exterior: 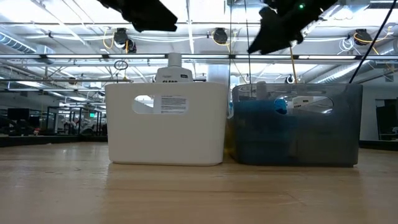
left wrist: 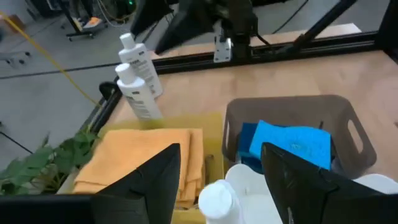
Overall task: Pick & Place Kitchen Items
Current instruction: Put the right clear plastic restorer into the white bin
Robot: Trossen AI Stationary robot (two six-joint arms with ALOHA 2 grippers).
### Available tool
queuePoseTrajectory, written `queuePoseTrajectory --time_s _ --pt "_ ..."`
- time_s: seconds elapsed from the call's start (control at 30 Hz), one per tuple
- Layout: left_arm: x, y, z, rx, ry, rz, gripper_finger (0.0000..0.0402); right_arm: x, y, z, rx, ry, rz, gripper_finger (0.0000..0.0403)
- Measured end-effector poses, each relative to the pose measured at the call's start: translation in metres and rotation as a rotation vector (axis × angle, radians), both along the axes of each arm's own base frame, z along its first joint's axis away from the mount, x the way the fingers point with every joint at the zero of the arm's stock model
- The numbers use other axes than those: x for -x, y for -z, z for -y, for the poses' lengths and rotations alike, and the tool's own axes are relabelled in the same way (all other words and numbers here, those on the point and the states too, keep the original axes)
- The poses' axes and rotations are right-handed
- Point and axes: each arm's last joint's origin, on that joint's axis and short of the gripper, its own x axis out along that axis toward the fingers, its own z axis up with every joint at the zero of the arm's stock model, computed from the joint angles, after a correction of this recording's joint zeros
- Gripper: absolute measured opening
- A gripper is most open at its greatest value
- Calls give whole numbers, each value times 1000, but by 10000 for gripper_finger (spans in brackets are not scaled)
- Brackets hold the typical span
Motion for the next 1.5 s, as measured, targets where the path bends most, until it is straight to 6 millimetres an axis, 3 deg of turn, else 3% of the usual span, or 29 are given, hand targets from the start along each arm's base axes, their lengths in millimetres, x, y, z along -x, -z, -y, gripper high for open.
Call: queuePoseTrajectory --time_s 0.27,0.6,0.93,1.5 --pt "6 3 -1 26 -13 -56 228 38 10 12 61 459 -63 256" --pt "6 5 -1 46 -23 -70 228 63 22 44 -62 749 -77 256" --pt "6 5 -2 35 -23 -71 228 78 45 69 -117 843 -175 256" --pt "6 5 -5 52 -35 -72 228 88 42 118 -239 786 -128 214"
